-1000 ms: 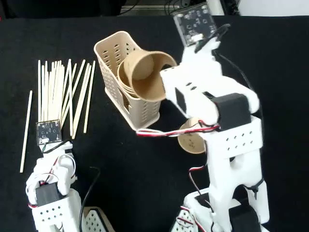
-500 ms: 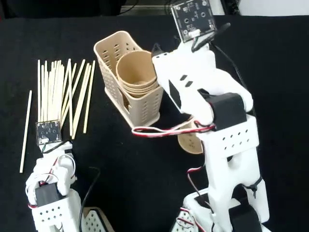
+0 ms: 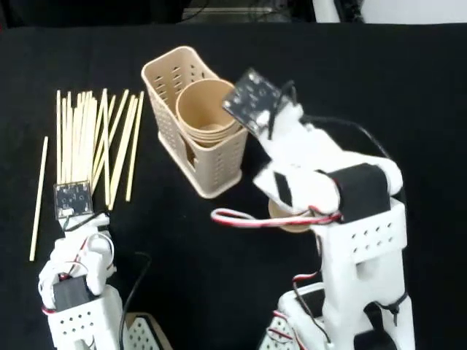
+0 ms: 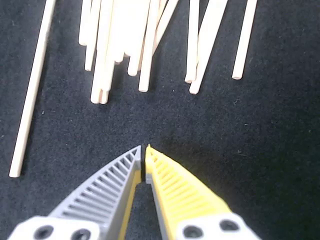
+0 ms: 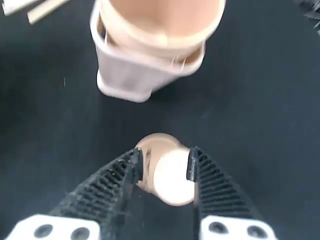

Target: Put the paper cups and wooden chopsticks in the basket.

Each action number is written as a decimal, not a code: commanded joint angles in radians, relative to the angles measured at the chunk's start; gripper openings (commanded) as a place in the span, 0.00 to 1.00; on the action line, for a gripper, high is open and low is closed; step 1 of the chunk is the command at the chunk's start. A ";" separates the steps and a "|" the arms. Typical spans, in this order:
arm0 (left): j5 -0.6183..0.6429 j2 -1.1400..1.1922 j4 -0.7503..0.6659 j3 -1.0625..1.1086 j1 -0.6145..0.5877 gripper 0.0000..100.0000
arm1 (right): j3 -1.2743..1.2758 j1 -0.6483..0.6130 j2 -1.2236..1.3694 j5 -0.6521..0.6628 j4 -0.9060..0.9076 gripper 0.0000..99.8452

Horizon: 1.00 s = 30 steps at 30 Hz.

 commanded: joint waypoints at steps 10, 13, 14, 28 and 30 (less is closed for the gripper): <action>0.000 -0.002 0.003 0.018 -0.007 0.03 | 0.615 0.163 -0.383 0.296 -0.078 0.16; 0.000 -0.002 0.003 0.018 -0.007 0.03 | 0.717 0.224 -0.420 0.356 -0.184 0.16; 0.000 -0.002 0.003 0.018 -0.007 0.03 | 0.748 0.249 -0.420 0.379 -0.232 0.16; 0.000 -0.002 0.003 0.018 -0.007 0.03 | 0.943 0.436 -0.420 0.365 -0.845 0.16; 0.000 -0.002 0.003 0.018 -0.007 0.03 | 0.929 0.439 -0.420 0.311 -0.888 0.16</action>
